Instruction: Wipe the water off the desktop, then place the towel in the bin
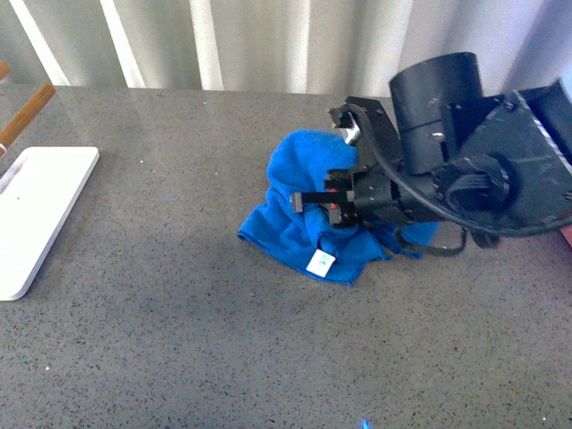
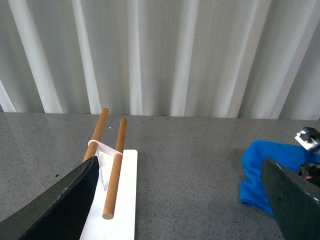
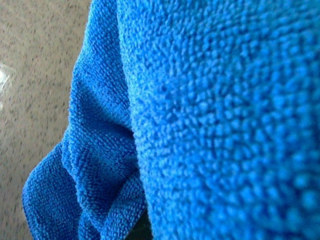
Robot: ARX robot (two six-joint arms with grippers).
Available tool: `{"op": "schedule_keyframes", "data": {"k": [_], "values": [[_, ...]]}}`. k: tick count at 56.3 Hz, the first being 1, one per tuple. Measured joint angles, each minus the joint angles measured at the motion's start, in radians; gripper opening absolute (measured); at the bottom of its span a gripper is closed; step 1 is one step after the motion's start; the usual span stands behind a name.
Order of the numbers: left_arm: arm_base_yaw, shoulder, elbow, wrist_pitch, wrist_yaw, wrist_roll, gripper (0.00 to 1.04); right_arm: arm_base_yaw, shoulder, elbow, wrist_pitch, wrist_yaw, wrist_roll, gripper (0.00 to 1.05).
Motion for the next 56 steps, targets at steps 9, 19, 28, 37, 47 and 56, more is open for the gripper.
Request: {"op": "schedule_keyframes", "data": {"k": [9, 19, 28, 37, 47, 56], "values": [[0.000, 0.000, 0.000, 0.000, 0.000, 0.000, 0.98, -0.089, -0.118, -0.179, 0.013, 0.007, -0.024, 0.04], [0.000, 0.000, 0.000, 0.000, 0.000, 0.000, 0.98, -0.188, -0.242, -0.266, -0.004, 0.013, -0.092, 0.04], [0.000, 0.000, 0.000, 0.000, 0.000, 0.000, 0.98, -0.204, -0.320, -0.255, -0.041, 0.013, -0.143, 0.04], [0.000, 0.000, 0.000, 0.000, 0.000, 0.000, 0.98, -0.192, -0.380, -0.195, -0.071, 0.073, -0.218, 0.04], [0.000, 0.000, 0.000, 0.000, 0.000, 0.000, 0.98, -0.209, -0.482, -0.109, -0.130, 0.130, -0.264, 0.04], [0.000, 0.000, 0.000, 0.000, 0.000, 0.000, 0.98, -0.251, -0.592, -0.020, -0.196, 0.176, -0.323, 0.04]]}}
